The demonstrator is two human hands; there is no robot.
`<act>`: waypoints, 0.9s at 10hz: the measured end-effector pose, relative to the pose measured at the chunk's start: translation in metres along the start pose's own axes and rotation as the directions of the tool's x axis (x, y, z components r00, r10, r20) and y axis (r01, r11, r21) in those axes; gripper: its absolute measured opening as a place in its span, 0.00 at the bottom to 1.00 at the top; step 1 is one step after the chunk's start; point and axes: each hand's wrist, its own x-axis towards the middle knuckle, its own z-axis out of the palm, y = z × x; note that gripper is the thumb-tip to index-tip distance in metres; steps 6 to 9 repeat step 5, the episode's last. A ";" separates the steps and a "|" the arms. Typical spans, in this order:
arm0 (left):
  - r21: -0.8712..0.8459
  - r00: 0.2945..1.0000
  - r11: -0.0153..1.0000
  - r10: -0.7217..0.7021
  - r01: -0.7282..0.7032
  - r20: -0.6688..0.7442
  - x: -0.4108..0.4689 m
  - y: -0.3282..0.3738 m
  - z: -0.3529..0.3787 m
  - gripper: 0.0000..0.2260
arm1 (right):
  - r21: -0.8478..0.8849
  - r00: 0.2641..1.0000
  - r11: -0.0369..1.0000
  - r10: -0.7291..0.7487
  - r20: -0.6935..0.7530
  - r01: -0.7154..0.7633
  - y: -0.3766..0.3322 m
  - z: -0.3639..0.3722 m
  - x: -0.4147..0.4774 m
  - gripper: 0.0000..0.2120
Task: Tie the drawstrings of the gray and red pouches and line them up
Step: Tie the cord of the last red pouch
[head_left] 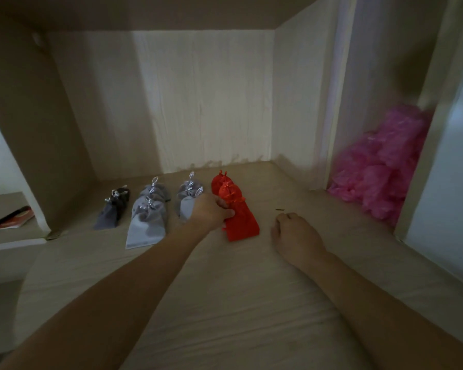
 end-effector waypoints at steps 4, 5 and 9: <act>0.512 0.981 0.848 0.190 -0.138 -0.049 0.002 -0.004 -0.008 0.13 | -0.037 1.000 0.999 0.005 0.008 -0.005 -0.001 0.001 -0.001 0.16; 0.513 0.963 0.840 0.256 -0.179 -0.084 -0.010 -0.003 -0.022 0.09 | -0.033 0.999 0.999 0.009 0.037 -0.008 -0.001 -0.002 0.000 0.16; 0.513 0.963 0.840 0.256 -0.179 -0.084 -0.010 -0.003 -0.022 0.09 | -0.033 0.999 0.999 0.009 0.037 -0.008 -0.001 -0.002 0.000 0.16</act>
